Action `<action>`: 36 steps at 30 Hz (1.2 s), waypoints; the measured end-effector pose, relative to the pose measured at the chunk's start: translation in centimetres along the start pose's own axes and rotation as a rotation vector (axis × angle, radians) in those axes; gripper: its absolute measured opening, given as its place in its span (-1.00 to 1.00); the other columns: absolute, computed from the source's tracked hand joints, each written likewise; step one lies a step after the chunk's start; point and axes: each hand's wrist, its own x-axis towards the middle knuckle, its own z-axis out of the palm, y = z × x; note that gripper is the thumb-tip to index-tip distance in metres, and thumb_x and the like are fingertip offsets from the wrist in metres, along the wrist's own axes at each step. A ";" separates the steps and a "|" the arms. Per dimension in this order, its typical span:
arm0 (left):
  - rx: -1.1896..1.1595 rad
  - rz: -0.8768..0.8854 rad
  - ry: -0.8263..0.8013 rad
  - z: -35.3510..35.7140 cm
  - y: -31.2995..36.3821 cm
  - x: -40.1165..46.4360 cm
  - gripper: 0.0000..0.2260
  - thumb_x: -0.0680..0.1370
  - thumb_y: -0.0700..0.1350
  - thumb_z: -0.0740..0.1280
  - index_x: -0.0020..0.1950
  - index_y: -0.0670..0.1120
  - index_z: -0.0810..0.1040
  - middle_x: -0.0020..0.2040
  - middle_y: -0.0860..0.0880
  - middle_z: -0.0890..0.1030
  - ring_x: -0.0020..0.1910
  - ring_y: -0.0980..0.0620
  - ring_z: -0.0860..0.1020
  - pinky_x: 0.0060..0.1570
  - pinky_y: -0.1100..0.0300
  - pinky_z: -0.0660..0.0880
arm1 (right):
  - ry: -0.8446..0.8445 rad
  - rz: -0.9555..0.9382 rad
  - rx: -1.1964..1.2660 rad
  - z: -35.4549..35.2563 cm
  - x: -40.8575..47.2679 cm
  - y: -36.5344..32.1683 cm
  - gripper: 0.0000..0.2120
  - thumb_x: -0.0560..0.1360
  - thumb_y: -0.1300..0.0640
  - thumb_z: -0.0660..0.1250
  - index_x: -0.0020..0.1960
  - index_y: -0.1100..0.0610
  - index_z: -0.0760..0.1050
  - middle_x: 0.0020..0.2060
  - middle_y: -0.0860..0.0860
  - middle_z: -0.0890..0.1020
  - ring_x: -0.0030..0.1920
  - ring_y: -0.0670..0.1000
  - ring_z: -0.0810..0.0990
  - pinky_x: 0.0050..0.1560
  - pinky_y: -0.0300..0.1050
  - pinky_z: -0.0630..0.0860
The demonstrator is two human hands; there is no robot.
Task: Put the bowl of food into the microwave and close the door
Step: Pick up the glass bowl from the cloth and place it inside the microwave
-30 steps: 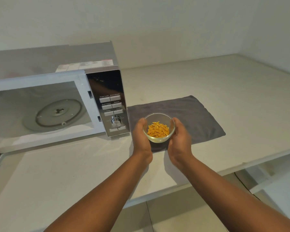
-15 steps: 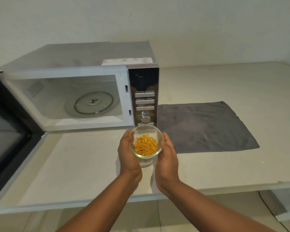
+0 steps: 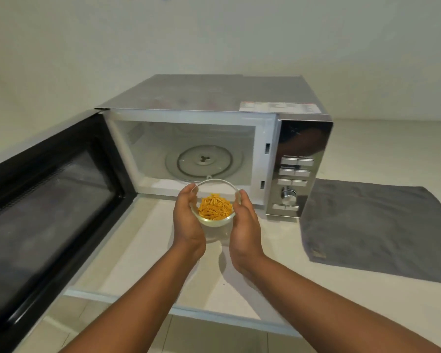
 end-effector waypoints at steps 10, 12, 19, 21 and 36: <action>0.160 0.044 -0.169 1.9 4.3 9.1 -0.75 0.63 -0.12 0.14 0.06 -0.06 0.63 -0.14 0.05 0.73 -0.09 0.14 0.69 0.02 0.09 0.55 | -0.026 0.039 -0.045 5.2 9.9 -2.8 -0.75 0.64 0.09 0.20 0.28 0.03 0.51 0.20 0.03 0.61 0.30 0.11 0.54 0.40 0.10 0.42; 0.165 0.014 -0.193 2.6 4.8 10.6 -0.72 0.62 -0.07 0.15 -0.14 0.00 0.62 -0.33 0.08 0.69 -0.27 0.15 0.69 -0.17 0.16 0.56 | -0.020 0.061 -0.043 6.0 11.8 -3.4 -0.86 0.62 0.07 0.20 0.02 0.04 0.53 -0.04 0.06 0.64 0.15 0.16 0.61 0.20 0.06 0.54; 0.232 -0.047 -0.183 4.4 5.5 15.8 -0.79 0.60 0.00 0.17 -0.15 0.04 0.56 -0.41 0.10 0.67 -0.10 -0.03 0.62 -0.22 0.14 0.55 | 0.019 0.127 -0.110 8.5 16.6 -3.9 -0.49 0.56 -0.24 0.14 0.35 0.02 0.51 0.24 0.15 0.64 0.26 0.19 0.57 0.40 0.24 0.44; 0.255 -0.064 -0.160 4.7 5.3 17.2 -0.76 0.58 -0.02 0.19 -0.26 0.05 0.50 -0.48 0.11 0.61 -0.17 -0.03 0.59 -0.18 0.13 0.51 | 0.051 0.150 -0.114 9.0 17.7 -3.9 -0.41 0.47 -0.29 0.16 0.33 0.04 0.54 0.21 0.16 0.66 0.24 0.21 0.59 0.38 0.24 0.47; 0.256 -0.108 -0.110 4.9 4.8 21.2 -0.77 0.55 -0.06 0.22 -0.31 -0.03 0.36 -0.37 -0.01 0.49 -0.22 -0.07 0.44 -0.18 0.14 0.39 | 0.020 0.105 -0.170 9.1 21.8 -2.6 -0.37 0.46 -0.25 0.13 0.37 0.10 0.53 0.30 0.19 0.61 0.31 0.20 0.56 0.45 0.22 0.41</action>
